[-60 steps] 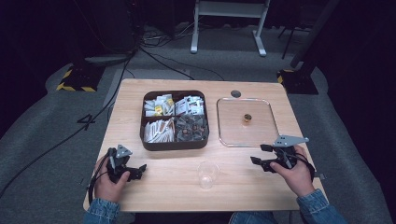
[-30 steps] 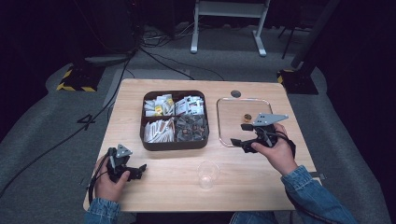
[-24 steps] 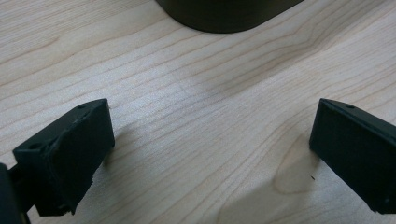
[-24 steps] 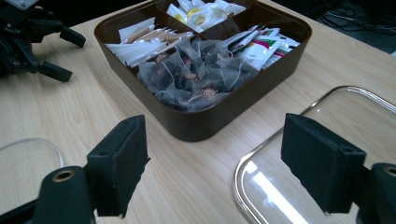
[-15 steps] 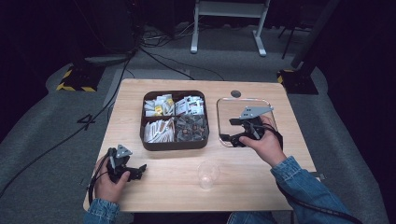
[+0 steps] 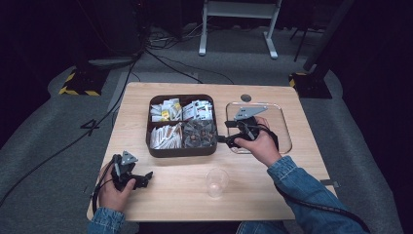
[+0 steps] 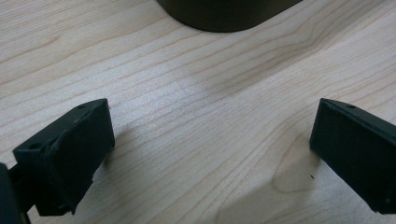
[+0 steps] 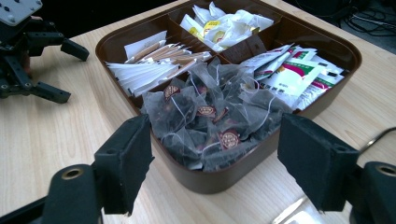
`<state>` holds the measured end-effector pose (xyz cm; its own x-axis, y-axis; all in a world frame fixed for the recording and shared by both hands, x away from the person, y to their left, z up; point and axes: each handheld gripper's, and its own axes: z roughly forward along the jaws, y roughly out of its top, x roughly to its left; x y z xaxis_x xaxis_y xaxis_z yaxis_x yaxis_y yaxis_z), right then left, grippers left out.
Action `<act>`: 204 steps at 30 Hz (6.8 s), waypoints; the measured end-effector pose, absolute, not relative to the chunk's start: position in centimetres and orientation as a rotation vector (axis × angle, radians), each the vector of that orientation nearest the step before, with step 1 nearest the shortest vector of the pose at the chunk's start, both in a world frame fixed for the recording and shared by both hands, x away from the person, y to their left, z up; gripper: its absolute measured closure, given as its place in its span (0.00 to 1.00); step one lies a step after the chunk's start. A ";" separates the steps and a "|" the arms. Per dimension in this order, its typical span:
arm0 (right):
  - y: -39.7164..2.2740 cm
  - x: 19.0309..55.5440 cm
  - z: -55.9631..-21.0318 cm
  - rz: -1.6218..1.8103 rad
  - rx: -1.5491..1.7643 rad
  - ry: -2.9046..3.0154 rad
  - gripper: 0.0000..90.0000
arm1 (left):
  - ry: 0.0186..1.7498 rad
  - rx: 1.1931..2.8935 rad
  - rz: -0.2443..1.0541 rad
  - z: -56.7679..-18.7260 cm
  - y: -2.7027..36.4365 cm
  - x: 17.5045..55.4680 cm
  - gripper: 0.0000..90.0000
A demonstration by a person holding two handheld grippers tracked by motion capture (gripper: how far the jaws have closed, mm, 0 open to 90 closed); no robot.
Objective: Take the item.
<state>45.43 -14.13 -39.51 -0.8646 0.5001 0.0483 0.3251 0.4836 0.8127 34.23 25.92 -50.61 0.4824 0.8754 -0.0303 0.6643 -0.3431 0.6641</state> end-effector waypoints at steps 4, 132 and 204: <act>-13.5 45.8 -39.8 1.324 0.699 2.539 0.31 | 1.267 2.114 0.445 -50.6 25.9 34.2 0.00; -15.6 36.4 -38.7 1.541 0.354 2.696 0.91 | 1.259 2.120 0.446 -50.6 26.0 34.3 0.00; -29.1 37.7 -40.8 1.279 0.876 2.441 0.33 | 1.260 2.115 0.449 -50.6 25.9 34.3 0.00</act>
<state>37.72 -29.14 -40.76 -0.7882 0.6130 0.0548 0.3941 0.4343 0.8100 34.34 25.94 -50.61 0.4853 0.8739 -0.0272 0.6601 -0.3458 0.6669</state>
